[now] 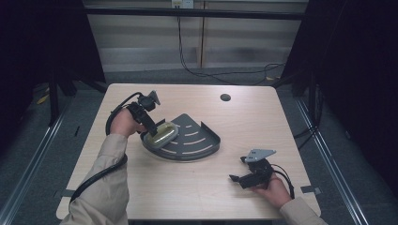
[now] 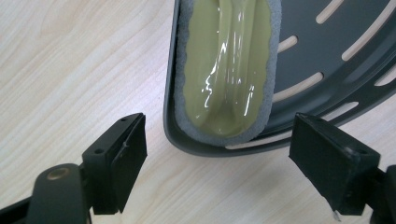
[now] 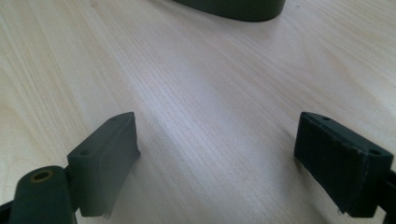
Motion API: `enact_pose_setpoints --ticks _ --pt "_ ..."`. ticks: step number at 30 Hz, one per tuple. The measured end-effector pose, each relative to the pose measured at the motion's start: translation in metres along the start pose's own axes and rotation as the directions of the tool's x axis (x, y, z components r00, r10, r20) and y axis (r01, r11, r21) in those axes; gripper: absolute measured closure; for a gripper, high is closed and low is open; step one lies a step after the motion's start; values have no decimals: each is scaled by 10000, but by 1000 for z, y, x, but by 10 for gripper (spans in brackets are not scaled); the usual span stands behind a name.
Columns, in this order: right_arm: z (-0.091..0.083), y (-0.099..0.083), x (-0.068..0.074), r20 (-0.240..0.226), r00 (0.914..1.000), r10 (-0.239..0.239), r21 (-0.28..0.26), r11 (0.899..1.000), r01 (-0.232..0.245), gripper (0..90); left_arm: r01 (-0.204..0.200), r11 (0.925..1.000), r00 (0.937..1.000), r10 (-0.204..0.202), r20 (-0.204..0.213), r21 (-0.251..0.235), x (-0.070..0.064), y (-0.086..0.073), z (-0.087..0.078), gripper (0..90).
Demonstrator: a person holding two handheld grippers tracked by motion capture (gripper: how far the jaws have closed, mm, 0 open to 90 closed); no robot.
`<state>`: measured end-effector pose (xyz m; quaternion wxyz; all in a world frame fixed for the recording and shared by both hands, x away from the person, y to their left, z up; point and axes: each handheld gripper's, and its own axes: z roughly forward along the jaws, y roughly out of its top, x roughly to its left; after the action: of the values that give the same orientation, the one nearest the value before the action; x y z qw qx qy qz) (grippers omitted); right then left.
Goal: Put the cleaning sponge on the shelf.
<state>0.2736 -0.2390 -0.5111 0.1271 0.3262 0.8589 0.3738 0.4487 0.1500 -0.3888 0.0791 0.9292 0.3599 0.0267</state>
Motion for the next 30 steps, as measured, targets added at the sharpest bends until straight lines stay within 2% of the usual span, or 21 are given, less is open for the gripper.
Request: enact_pose_setpoints --ticks 4,18,20,22,23,24,27,28,29,30 --pt "0 0 0 -40 10000 31 20 10000 -31 130 167 9998 9999 -166 47 -139 0 -9 0 175" --pt "0 0 0 -60 10000 39 25 10000 -39 130 238 9988 9995 -228 222 -433 0 -43 5 170" --pt "0 0 0 -53 10000 40 23 10000 -40 130 312 9983 9994 -306 129 -483 0 -51 6 170" --pt "0 0 0 -38 10000 35 22 10000 -35 130 275 9985 9994 -265 215 -468 0 -55 7 170" --pt "0 0 0 -60 10000 15 34 10000 -15 130 343 9977 9994 -338 100 -580 -1 -57 8 171" --pt "0 0 0 -56 10000 9 32 10000 -9 130 419 9970 9989 -405 233 -651 0 -62 10 171" --pt "0 0 0 -60 10000 12 34 10000 -12 130 427 9963 9990 -415 167 -744 0 -69 10 174" --pt "0 0 0 -59 10000 15 36 10000 -14 130 501 9956 9983 -475 346 -788 0 -72 12 174" --pt "0 0 0 -60 10000 15 35 10000 -15 130 395 9967 9990 -379 246 -707 1 -75 12 175" --pt "0 0 0 -57 10000 16 38 10000 -16 130 551 9955 9983 -532 256 -770 0 -78 14 175"
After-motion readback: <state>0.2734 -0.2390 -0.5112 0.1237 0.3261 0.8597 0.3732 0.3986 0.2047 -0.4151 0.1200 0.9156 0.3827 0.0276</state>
